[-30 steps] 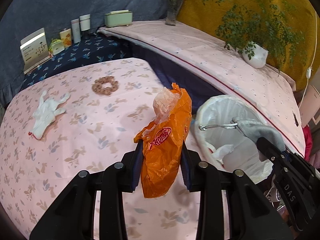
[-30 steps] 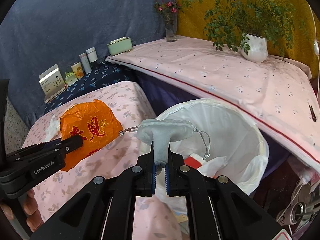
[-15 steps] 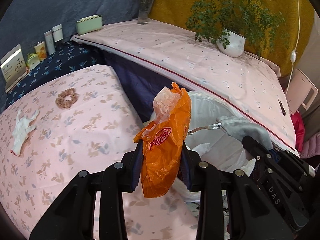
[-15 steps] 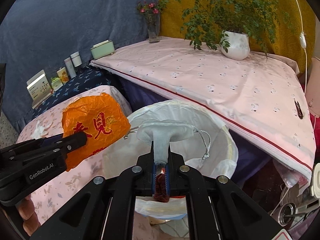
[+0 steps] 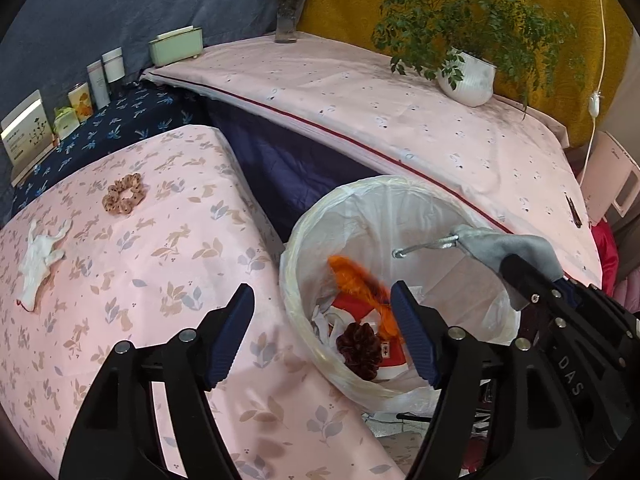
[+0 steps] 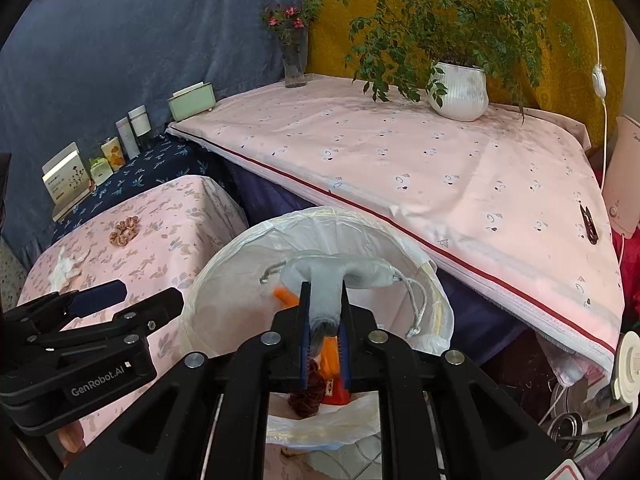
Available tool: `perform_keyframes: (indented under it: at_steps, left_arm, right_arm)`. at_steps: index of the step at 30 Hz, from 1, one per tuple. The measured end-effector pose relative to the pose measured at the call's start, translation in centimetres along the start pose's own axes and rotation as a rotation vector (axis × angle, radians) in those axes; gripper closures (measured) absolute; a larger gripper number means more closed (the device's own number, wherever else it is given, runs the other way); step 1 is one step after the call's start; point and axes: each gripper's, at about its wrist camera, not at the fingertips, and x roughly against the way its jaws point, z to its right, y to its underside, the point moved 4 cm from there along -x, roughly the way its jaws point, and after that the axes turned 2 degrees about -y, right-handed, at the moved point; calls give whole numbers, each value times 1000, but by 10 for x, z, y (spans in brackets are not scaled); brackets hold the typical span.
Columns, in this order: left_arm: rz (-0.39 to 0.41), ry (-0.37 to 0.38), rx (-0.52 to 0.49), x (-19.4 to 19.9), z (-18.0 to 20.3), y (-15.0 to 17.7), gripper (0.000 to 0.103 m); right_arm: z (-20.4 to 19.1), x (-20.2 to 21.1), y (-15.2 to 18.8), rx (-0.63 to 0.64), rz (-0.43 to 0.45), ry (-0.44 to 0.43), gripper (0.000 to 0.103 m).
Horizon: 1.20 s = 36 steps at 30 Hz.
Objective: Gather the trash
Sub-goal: 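Carry the orange bag and grey pouch to the bin and open both tools, then grasp the white glove with the left tool while the right tool grasps the beige scrunchie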
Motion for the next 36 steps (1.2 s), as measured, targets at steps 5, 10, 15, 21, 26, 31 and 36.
perform_keyframes:
  at_steps: [5, 10, 15, 21, 26, 31, 36]
  left_arm:
    - [-3, -18, 15, 0, -11, 2, 34]
    - [-8, -28, 37, 0, -20, 4, 34]
    - [-10, -37, 50, 2, -29, 8, 34]
    - [-5, -47, 64, 6, -42, 11, 34]
    - [2, -54, 82, 11, -54, 12, 34]
    - [7, -66, 100, 16, -69, 14, 34]
    - [8, -78, 129, 19, -89, 17, 34]
  right_arm:
    - [-6, 2, -4, 3, 19, -4, 67]
    - [-11, 5, -8, 5, 31, -5, 62]
    - [-17, 8, -7, 15, 34, -4, 58]
    - [-27, 10, -6, 29, 34, -8, 56]
    - [-39, 12, -6, 48, 36, -16, 55]
    - [-52, 14, -6, 66, 41, -21, 49]
    - [-68, 13, -5, 86, 37, -31, 47]
